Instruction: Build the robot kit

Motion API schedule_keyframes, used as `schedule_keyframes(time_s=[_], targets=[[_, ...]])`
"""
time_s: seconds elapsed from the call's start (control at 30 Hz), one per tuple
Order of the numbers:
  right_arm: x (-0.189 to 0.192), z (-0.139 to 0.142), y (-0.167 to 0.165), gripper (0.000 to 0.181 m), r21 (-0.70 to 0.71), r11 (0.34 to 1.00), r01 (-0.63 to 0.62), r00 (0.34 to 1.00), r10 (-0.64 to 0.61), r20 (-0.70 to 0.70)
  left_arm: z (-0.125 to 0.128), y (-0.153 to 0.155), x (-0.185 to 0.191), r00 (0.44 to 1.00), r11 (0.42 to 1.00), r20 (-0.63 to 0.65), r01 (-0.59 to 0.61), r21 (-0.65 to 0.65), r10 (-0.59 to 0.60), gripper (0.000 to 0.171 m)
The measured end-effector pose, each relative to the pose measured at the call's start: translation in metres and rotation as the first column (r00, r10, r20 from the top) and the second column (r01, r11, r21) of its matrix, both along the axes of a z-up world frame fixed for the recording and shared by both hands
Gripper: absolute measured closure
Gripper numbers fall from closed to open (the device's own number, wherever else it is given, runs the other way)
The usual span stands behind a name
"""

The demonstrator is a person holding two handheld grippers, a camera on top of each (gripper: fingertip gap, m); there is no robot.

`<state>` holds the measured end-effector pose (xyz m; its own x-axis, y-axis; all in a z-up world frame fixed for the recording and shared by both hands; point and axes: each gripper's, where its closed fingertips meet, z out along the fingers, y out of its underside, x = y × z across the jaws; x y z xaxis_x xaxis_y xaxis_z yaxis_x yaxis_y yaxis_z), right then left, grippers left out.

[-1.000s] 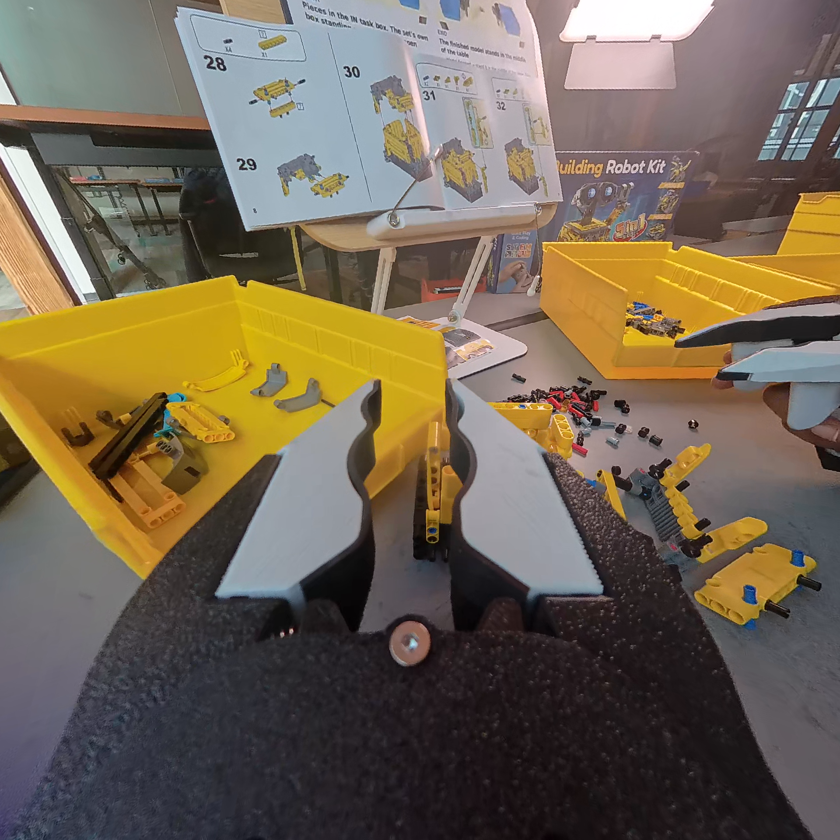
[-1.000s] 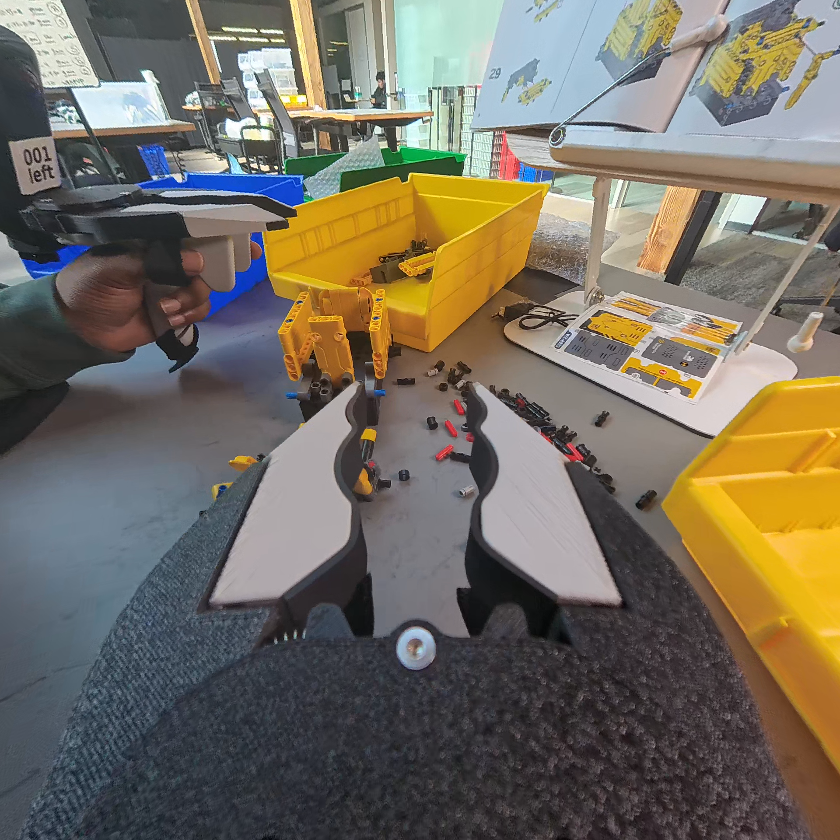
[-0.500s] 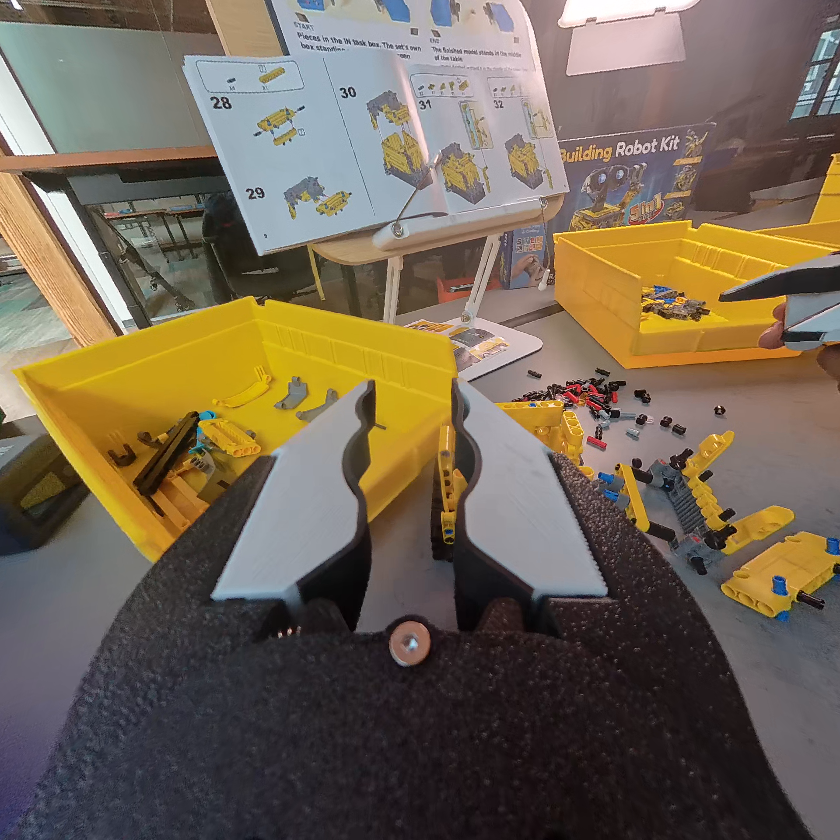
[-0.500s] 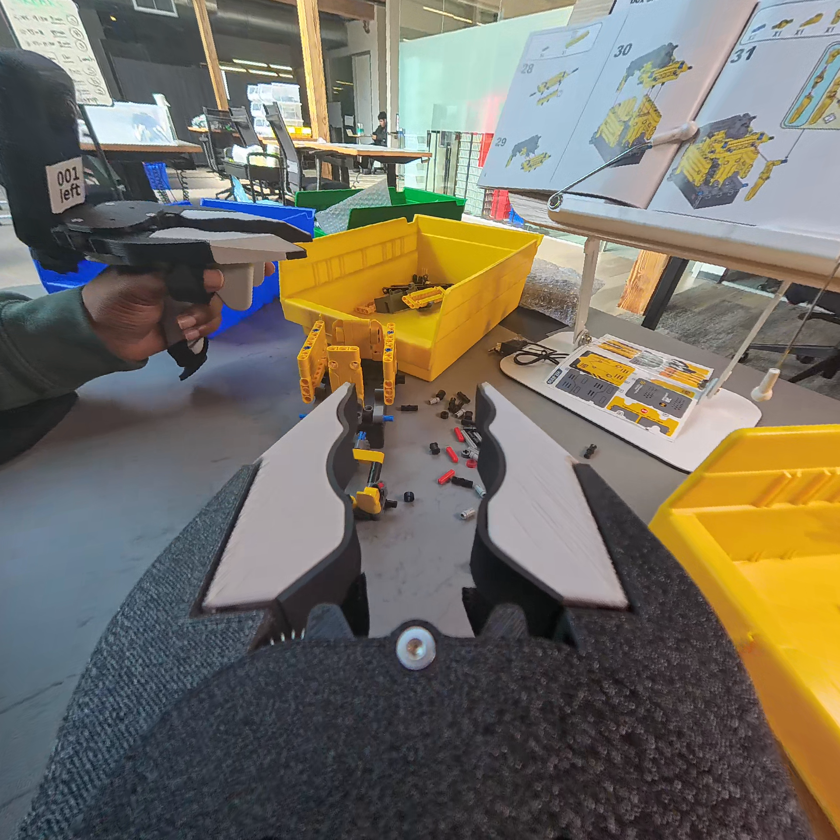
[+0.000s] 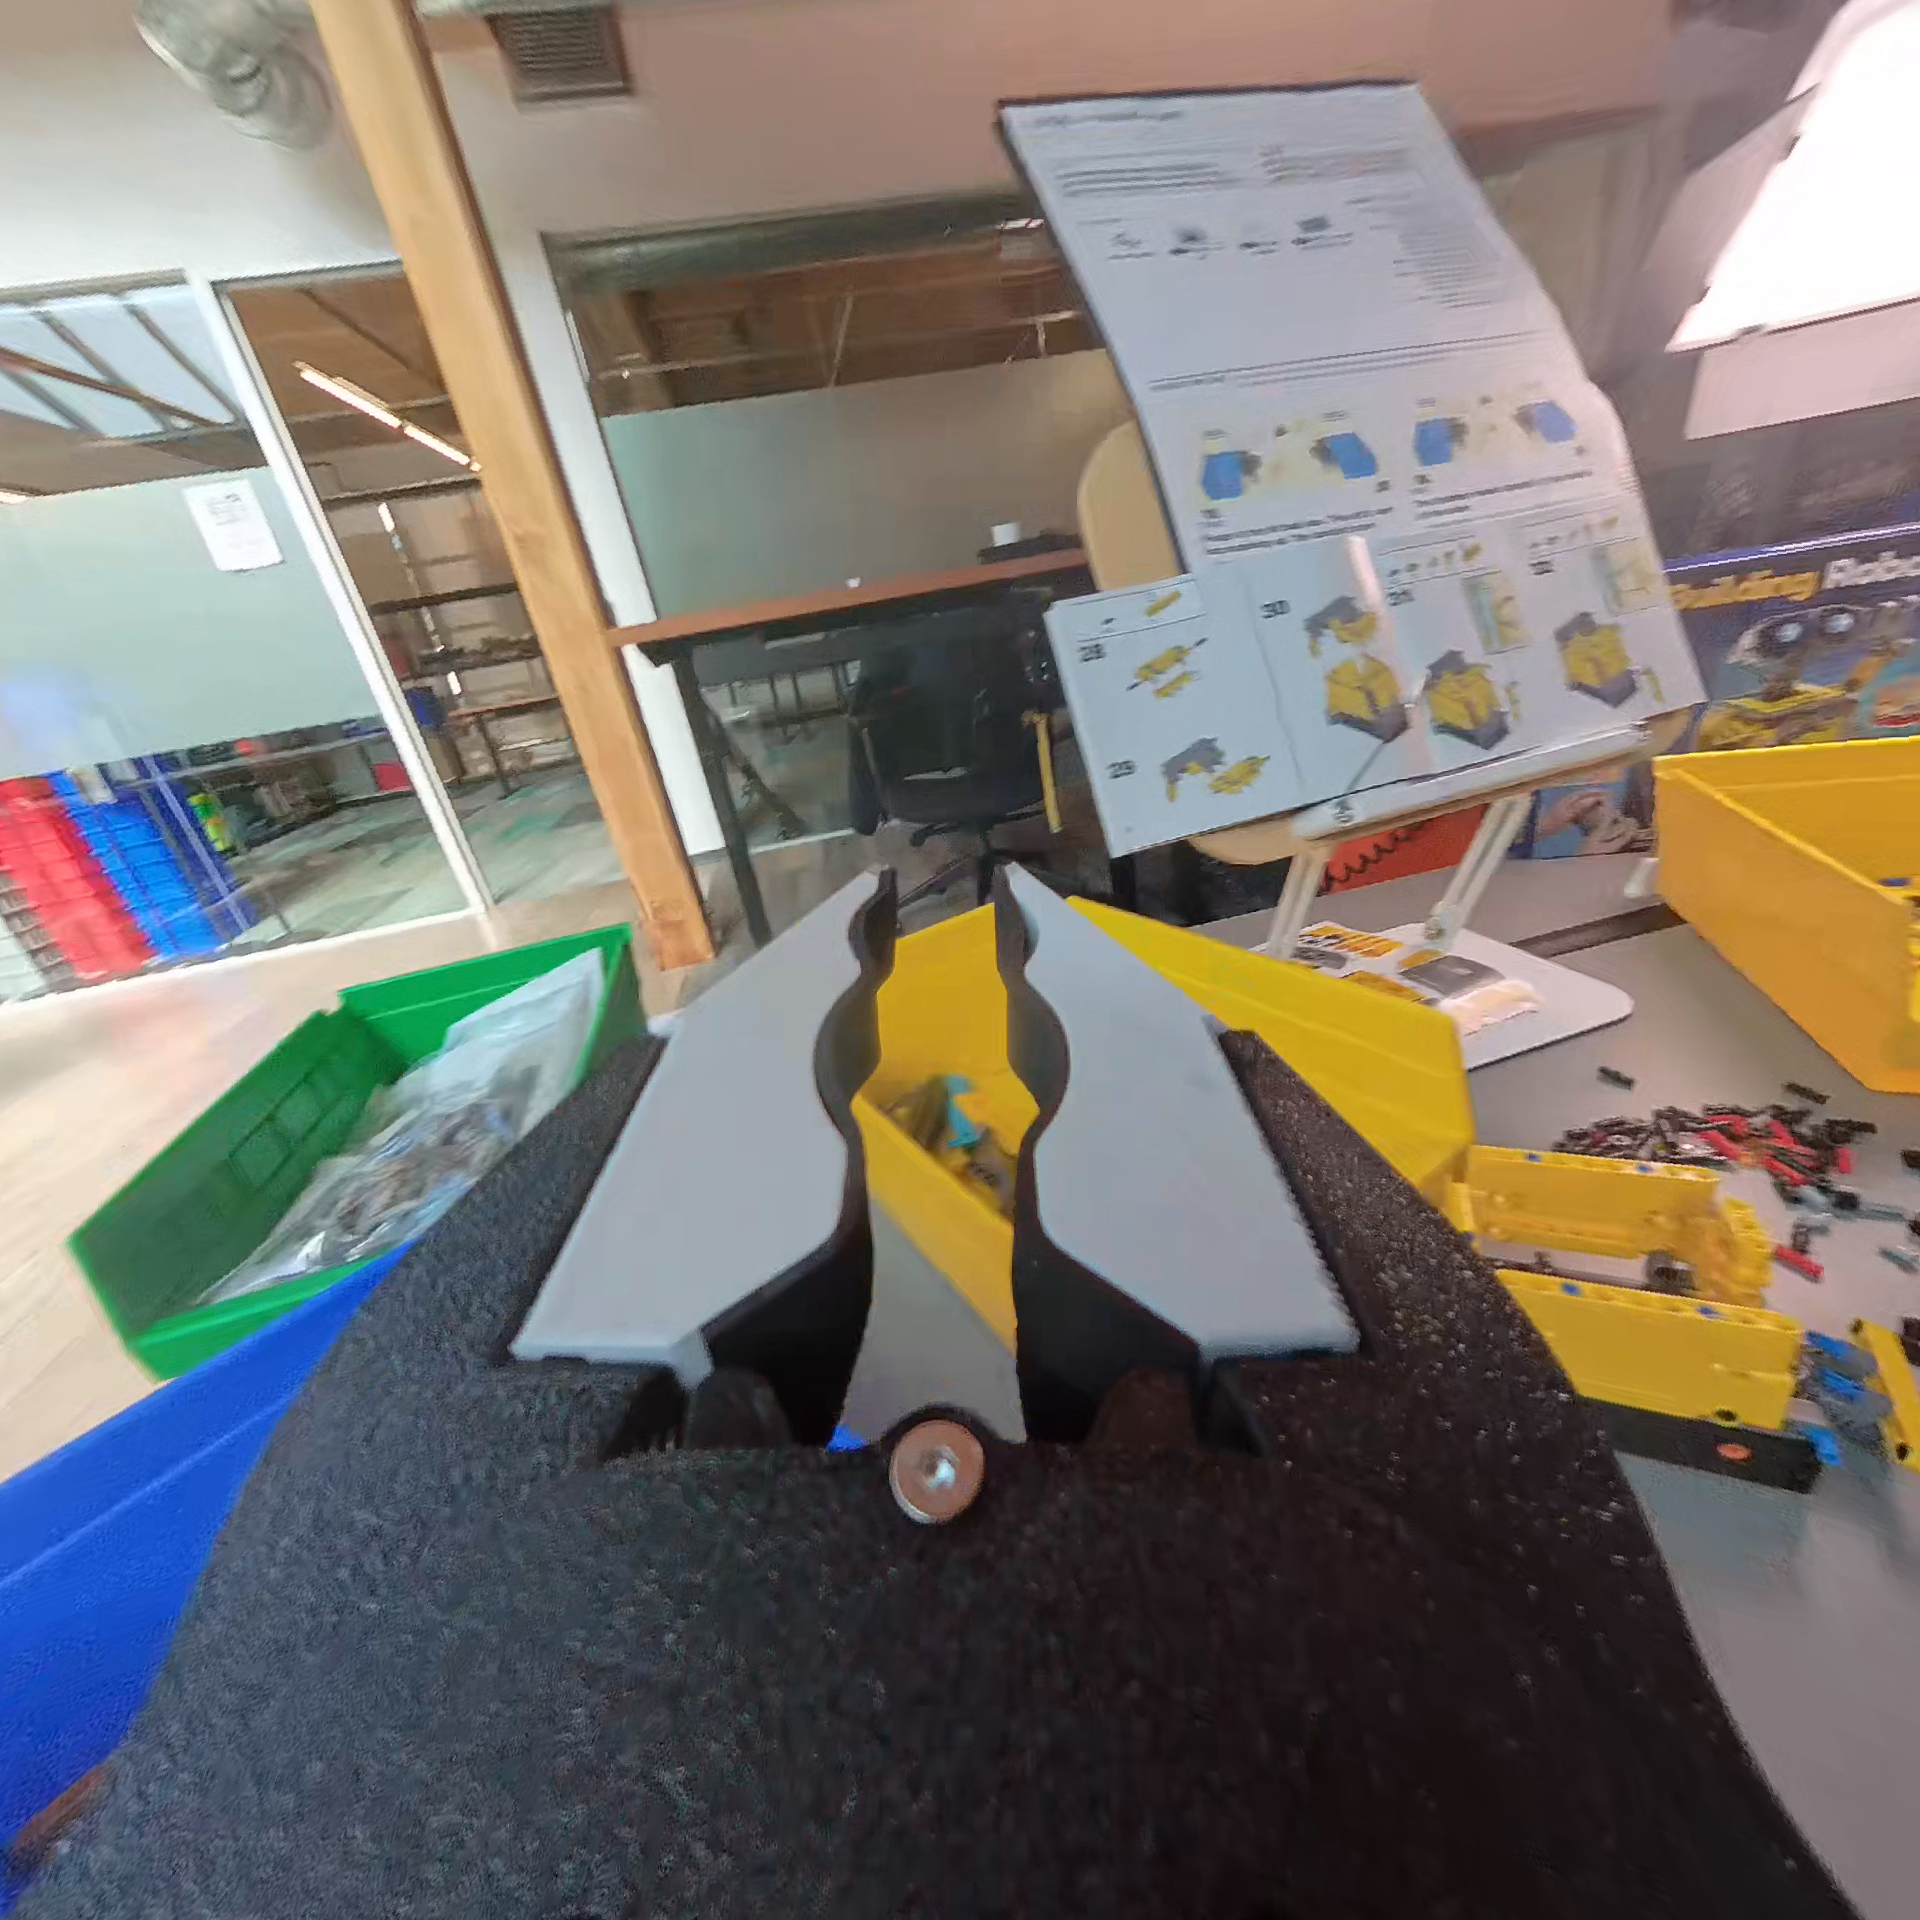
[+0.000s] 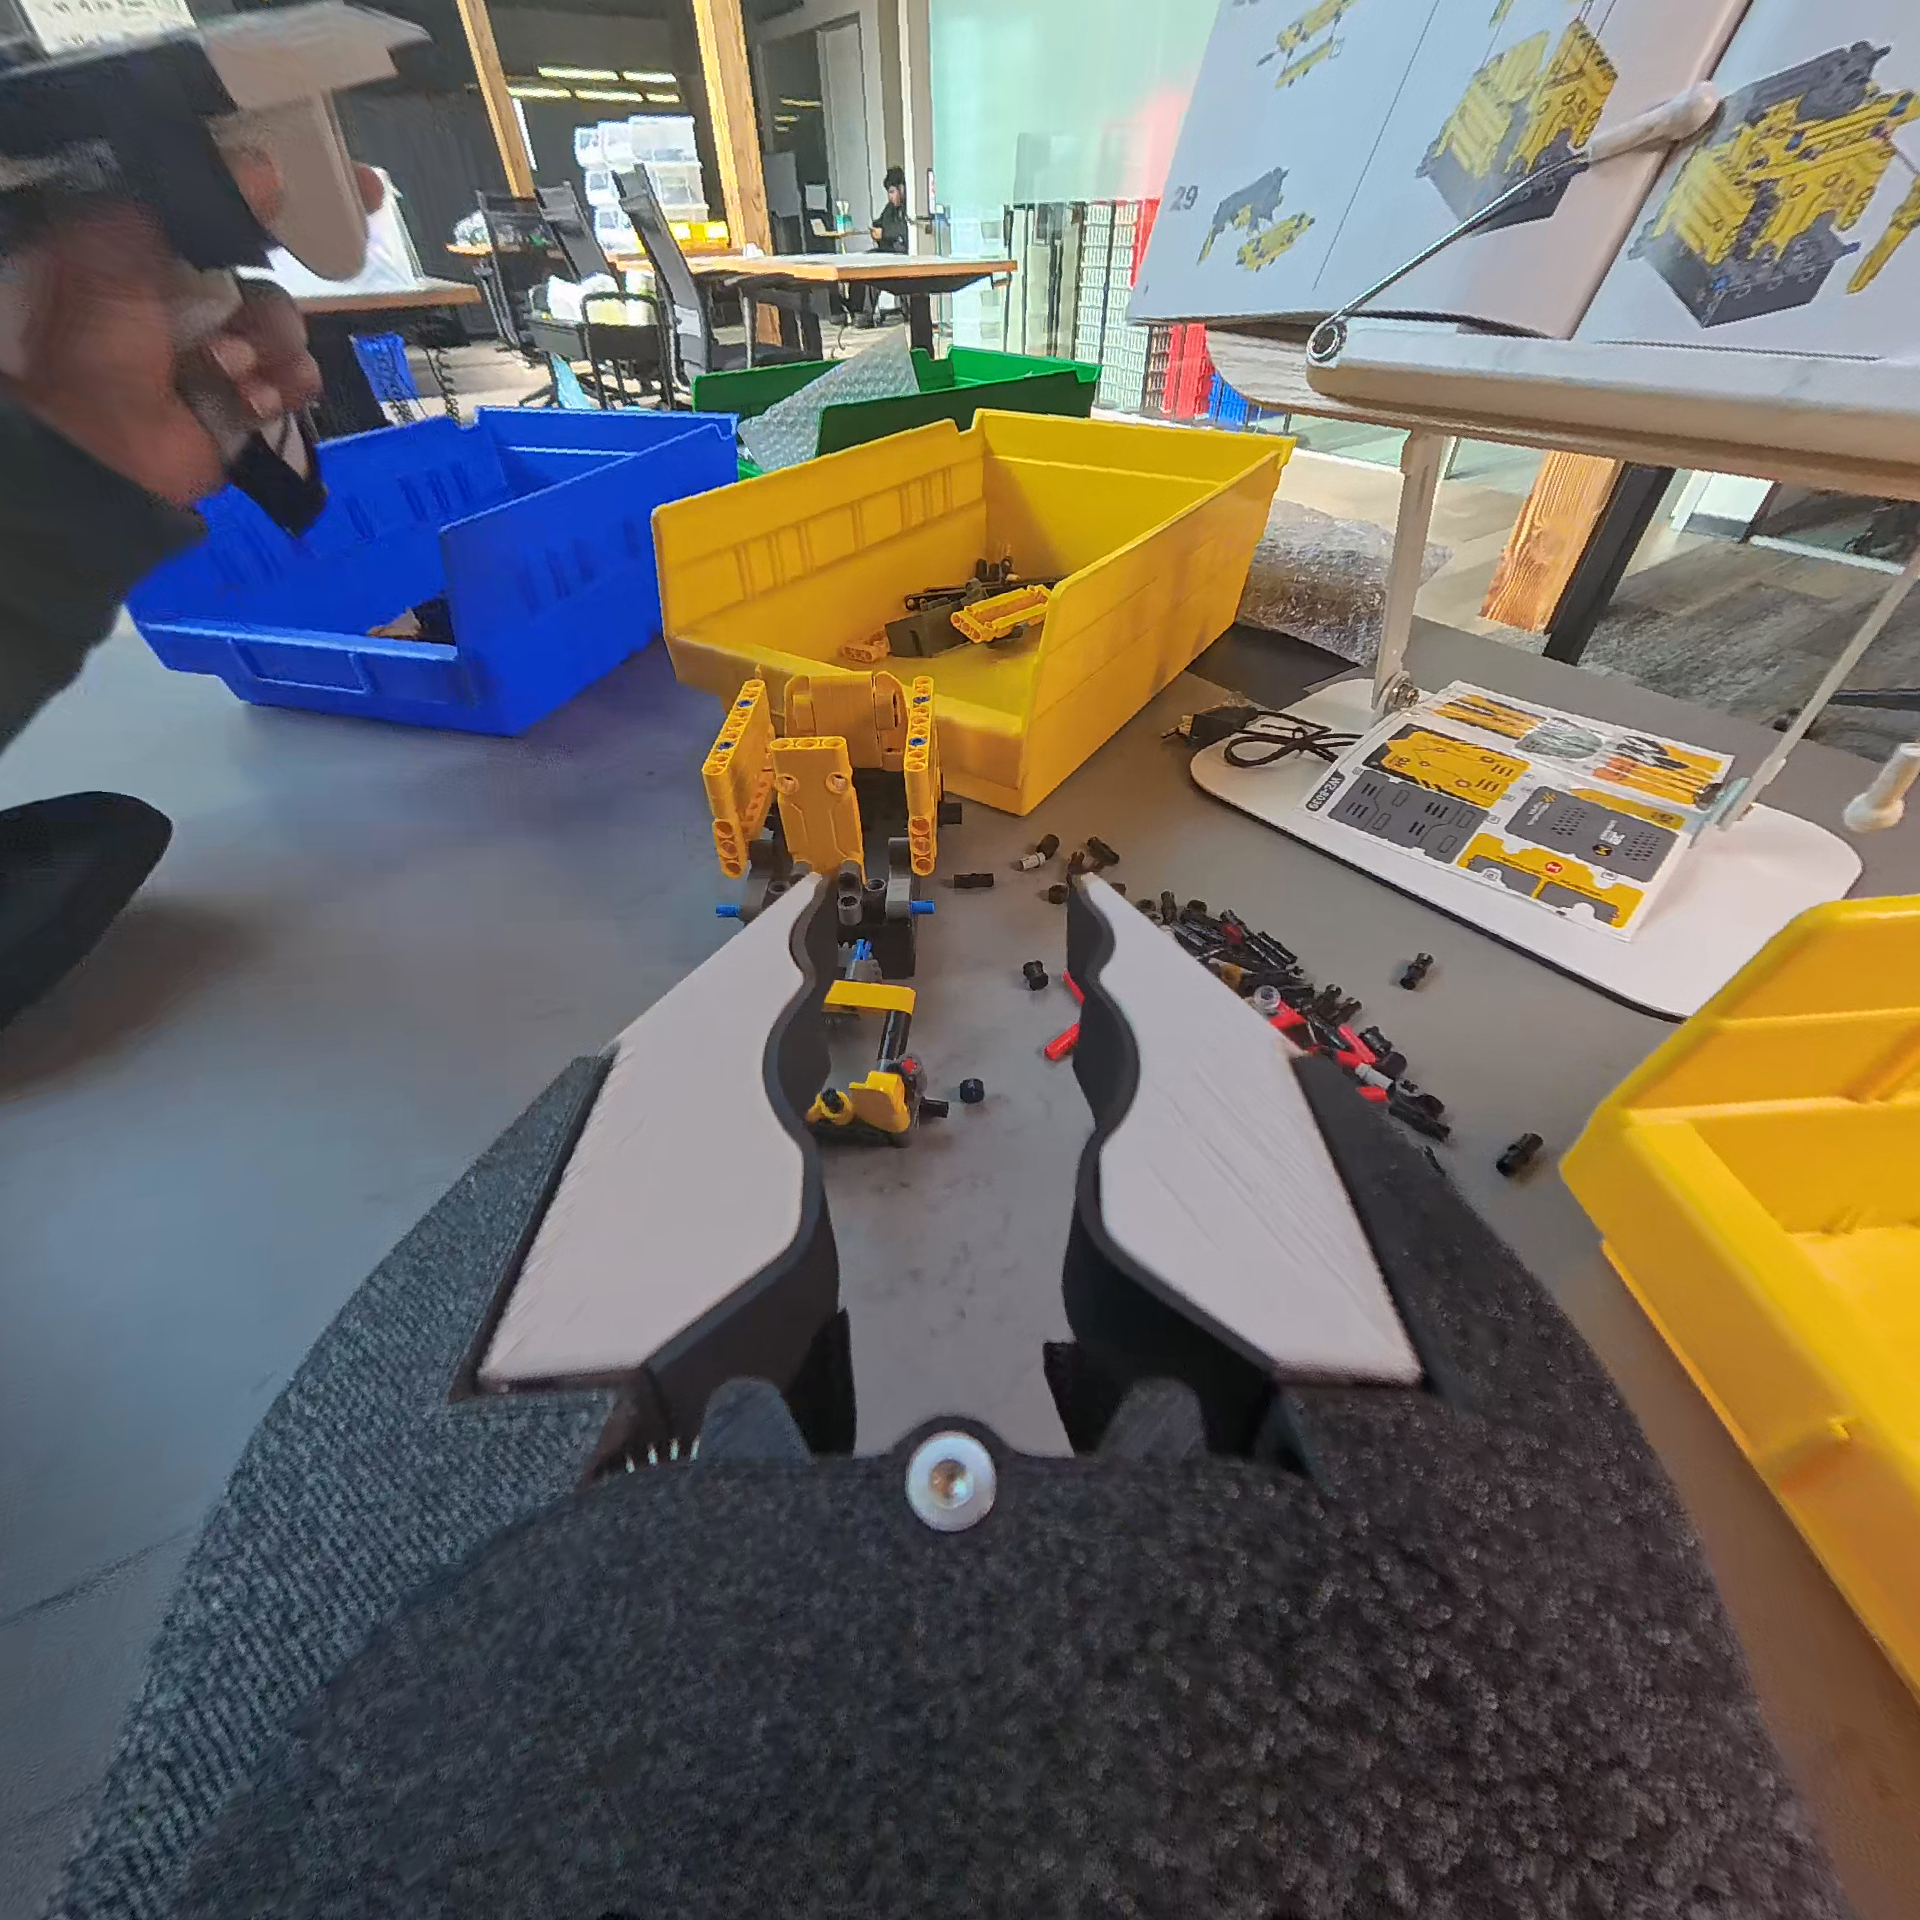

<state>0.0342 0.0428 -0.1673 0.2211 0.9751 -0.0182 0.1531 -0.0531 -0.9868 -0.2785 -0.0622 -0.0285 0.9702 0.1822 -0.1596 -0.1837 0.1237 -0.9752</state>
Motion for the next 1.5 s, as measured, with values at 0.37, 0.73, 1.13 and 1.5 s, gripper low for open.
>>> schedule_keyframes(time_s=[0.37,0.73,1.13,1.5], targets=[[-0.002,-0.010,-0.001,0.142,-0.036,0.999,-0.025,0.999,0.025,0.020,-0.077,-0.049,-0.145,0.980,0.816,-0.099,-0.196,-0.544,0.169,0.150],[-0.013,-0.031,-0.007,0.142,-0.041,0.998,-0.046,0.994,0.050,0.097,-0.155,-0.082,-0.203,0.991,0.481,-0.089,-0.126,-0.868,0.100,0.148],[-0.015,-0.037,0.000,0.142,-0.076,0.997,-0.016,0.993,0.025,0.119,-0.205,-0.078,-0.245,0.997,0.026,-0.034,-0.036,-0.999,0.064,0.152],[-0.013,-0.037,0.004,0.142,-0.098,0.995,0.000,0.994,0.011,0.109,-0.242,-0.077,-0.261,0.989,-0.166,-0.033,-0.008,-0.986,0.148,0.160]])
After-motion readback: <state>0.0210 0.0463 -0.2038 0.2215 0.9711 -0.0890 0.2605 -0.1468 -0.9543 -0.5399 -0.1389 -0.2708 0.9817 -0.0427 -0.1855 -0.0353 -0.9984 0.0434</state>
